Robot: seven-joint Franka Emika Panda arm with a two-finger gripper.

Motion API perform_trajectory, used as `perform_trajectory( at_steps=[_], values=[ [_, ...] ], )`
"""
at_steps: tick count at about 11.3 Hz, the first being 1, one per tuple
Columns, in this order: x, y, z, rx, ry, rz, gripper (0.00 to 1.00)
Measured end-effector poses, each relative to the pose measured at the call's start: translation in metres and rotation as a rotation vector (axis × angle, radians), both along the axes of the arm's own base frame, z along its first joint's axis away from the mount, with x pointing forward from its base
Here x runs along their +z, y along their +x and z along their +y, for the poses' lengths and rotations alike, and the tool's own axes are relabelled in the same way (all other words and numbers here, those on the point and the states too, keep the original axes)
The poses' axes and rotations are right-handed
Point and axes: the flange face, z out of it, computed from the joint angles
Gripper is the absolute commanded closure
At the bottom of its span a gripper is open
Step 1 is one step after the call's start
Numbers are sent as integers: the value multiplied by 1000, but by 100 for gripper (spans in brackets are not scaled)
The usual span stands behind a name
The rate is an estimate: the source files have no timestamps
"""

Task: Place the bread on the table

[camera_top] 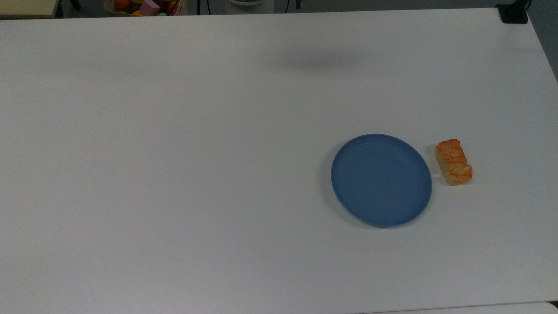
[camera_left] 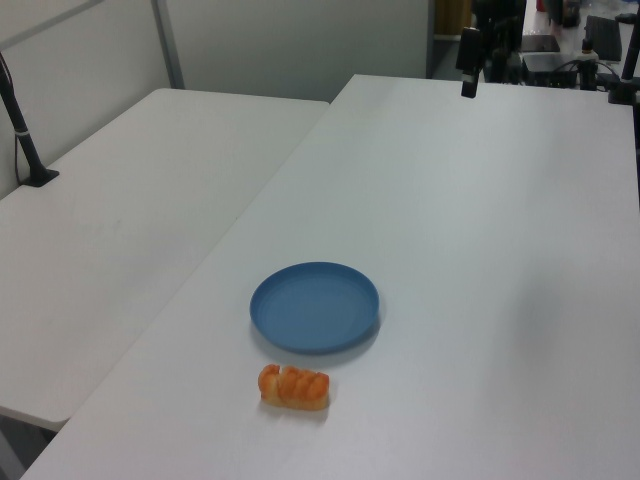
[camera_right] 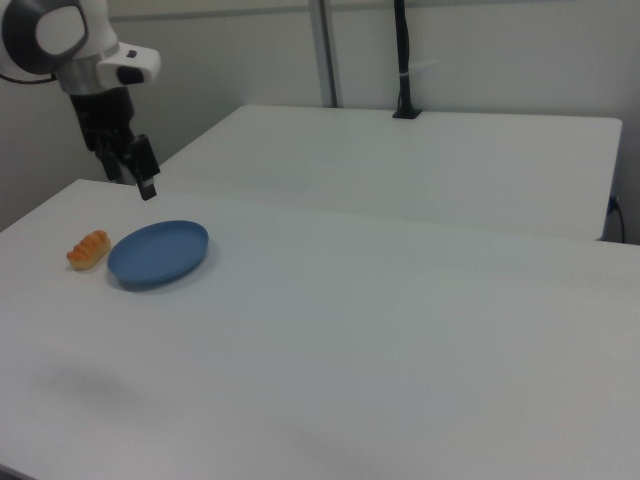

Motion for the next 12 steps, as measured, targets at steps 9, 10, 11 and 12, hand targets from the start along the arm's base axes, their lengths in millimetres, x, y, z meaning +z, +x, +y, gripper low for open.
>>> perform_trajectory(
  at_steps=[9, 10, 11, 12],
  values=[
    [-16, 22, -25, 228, -9, -35, 0],
    [-15, 22, -25, 229, -9, -36, 0],
    [-14, 22, -25, 230, -9, -37, 0],
    [-14, 22, -25, 231, -9, -38, 0]
  ],
)
